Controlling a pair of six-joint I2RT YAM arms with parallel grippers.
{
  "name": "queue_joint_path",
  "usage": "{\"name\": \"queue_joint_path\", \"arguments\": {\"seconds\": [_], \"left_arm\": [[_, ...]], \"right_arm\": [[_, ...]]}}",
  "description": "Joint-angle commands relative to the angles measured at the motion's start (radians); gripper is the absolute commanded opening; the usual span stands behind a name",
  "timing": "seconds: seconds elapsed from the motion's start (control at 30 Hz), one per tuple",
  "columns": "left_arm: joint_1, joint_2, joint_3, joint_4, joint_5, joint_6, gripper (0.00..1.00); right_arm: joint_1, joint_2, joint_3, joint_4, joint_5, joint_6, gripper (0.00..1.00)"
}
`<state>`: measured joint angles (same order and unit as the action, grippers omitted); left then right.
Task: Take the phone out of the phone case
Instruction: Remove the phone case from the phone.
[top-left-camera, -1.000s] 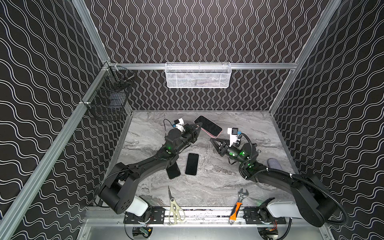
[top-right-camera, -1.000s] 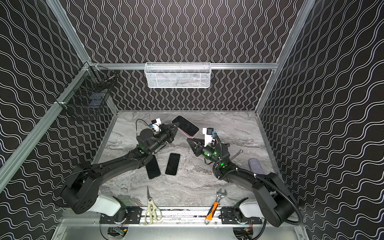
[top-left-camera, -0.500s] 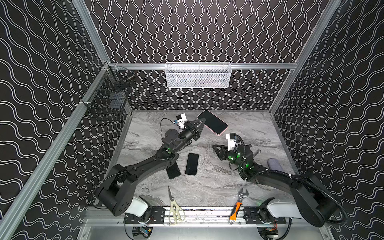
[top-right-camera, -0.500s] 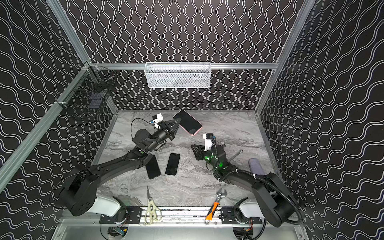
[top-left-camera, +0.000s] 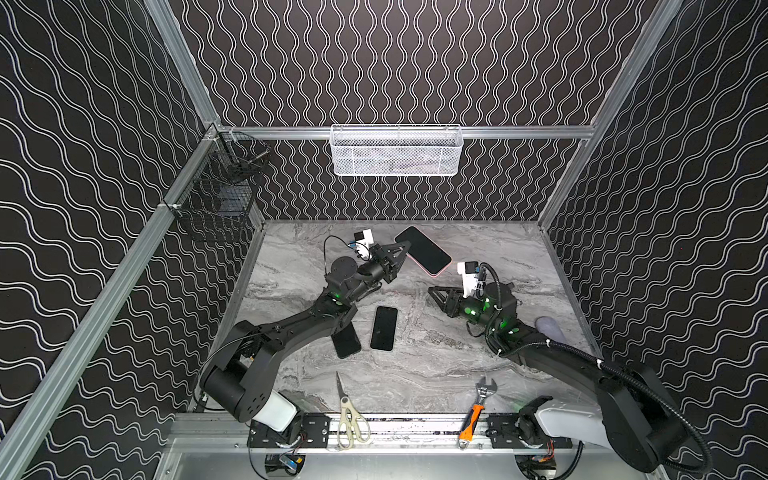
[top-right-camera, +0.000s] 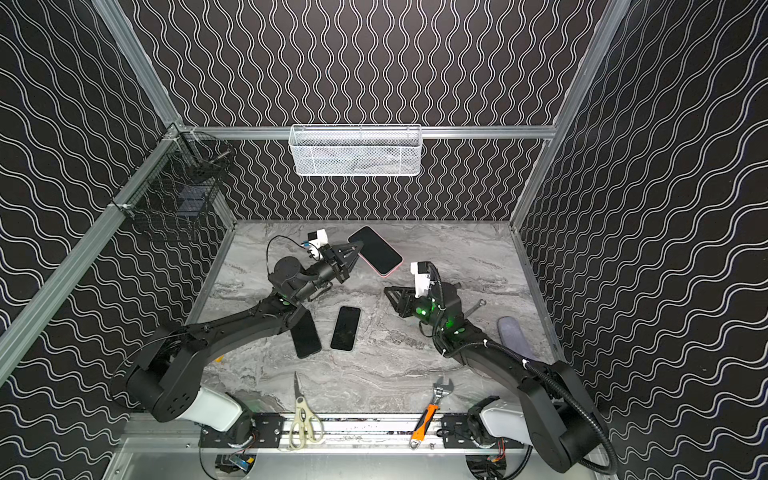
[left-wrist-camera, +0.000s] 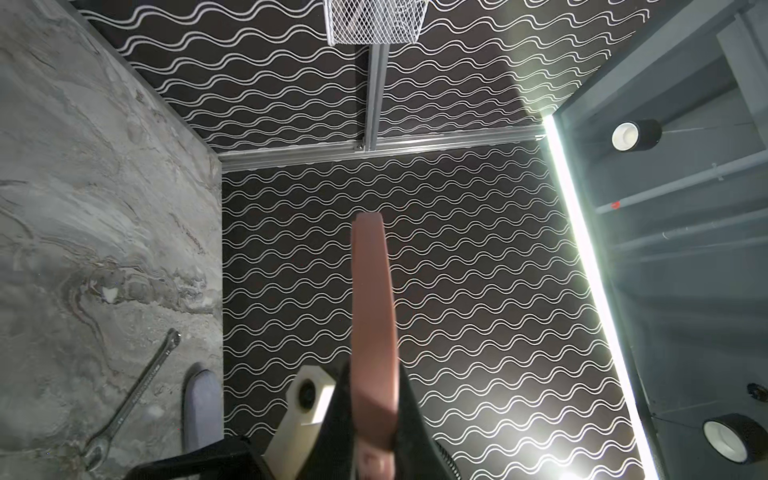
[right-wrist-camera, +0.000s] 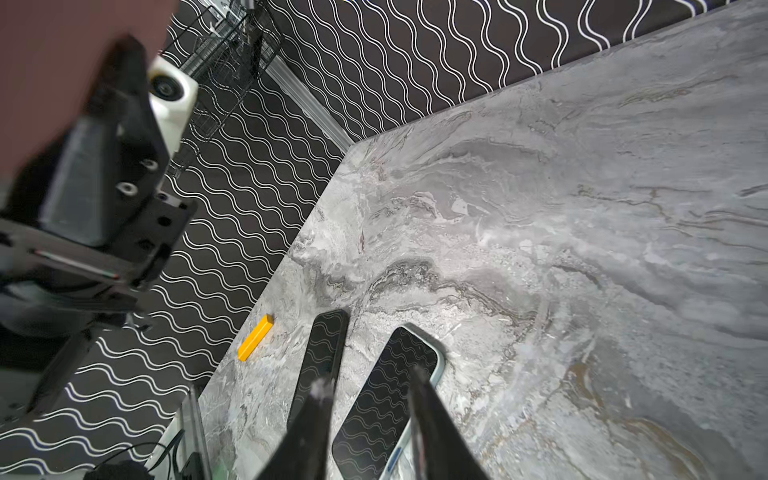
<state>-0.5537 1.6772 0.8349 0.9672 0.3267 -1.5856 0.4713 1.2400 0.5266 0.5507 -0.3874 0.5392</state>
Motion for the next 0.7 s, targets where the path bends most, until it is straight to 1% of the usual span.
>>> {"name": "queue_joint_path", "arguments": {"seconds": [0.0,0.03,0.1,0.23,0.33,0.4,0.47,0.53,0.63,0.67], "left_arm": [[0.036,-0.020,0.004,0.020,0.079,0.092,0.00],[0.052,-0.027,0.004,0.000,0.104,0.121,0.00],[0.083,-0.045,0.006,-0.054,0.153,0.196,0.00],[0.151,-0.086,0.033,-0.218,0.255,0.365,0.00],[0.200,-0.087,0.087,-0.369,0.347,0.492,0.00],[0.220,-0.088,0.119,-0.456,0.390,0.569,0.00],[0.230,-0.093,0.170,-0.585,0.413,0.680,0.00],[0.230,-0.103,0.230,-0.741,0.411,0.808,0.00],[0.231,-0.101,0.344,-0.958,0.417,0.991,0.00],[0.232,-0.095,0.383,-1.038,0.418,1.047,0.00]], "right_arm": [[-0.029,-0.018,0.039,-0.106,-0.130,-0.054,0.50],[-0.030,-0.022,0.054,-0.142,-0.154,-0.072,0.55],[-0.070,-0.039,0.077,-0.196,-0.182,-0.099,0.63],[-0.089,-0.071,0.139,-0.319,-0.161,-0.172,0.77],[-0.092,-0.074,0.202,-0.420,-0.148,-0.233,0.92],[-0.094,-0.076,0.234,-0.462,-0.148,-0.260,0.99],[-0.095,-0.078,0.257,-0.489,-0.144,-0.281,1.00],[-0.097,-0.076,0.283,-0.518,-0.149,-0.304,1.00],[-0.097,-0.068,0.313,-0.544,-0.180,-0.340,1.00],[-0.097,-0.066,0.322,-0.546,-0.201,-0.358,0.97]]}}
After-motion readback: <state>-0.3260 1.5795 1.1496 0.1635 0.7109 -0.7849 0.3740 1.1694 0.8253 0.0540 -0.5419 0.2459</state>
